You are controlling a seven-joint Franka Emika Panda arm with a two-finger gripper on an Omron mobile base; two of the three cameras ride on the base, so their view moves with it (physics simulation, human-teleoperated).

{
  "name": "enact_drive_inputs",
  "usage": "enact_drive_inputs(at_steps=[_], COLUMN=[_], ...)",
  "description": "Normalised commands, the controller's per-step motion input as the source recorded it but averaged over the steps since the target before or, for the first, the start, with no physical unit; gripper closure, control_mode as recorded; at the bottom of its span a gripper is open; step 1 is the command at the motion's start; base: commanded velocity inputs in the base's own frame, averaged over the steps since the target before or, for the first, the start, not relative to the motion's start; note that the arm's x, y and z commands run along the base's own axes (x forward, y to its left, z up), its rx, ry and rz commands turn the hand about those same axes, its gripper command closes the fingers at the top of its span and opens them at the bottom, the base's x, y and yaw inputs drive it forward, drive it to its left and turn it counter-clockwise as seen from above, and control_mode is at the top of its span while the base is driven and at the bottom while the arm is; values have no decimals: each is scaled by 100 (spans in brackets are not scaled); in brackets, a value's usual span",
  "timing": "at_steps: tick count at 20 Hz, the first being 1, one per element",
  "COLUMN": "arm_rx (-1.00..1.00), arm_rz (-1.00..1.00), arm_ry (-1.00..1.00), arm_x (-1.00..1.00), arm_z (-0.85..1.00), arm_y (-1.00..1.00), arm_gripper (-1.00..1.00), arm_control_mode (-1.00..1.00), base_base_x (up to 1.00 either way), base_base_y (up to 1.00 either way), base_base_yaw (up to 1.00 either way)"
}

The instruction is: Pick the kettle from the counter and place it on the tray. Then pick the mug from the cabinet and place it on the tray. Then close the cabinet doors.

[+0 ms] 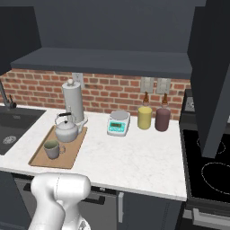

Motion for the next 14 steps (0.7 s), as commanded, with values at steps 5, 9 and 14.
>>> enact_drive_inputs(at_steps=[5,9,14], arm_rx=[0,0,0], arm_rz=[0,1,0], arm_ry=[-13,-6,-1], arm_x=[-37,-31,-22], arm_z=[9,6,5], arm_y=[48,55,56], arm_gripper=[-100,-100,-100], arm_control_mode=[-100,-100,-100], base_base_x=[0,0,0], base_base_y=[0,0,0], base_base_yaw=[0,0,0])
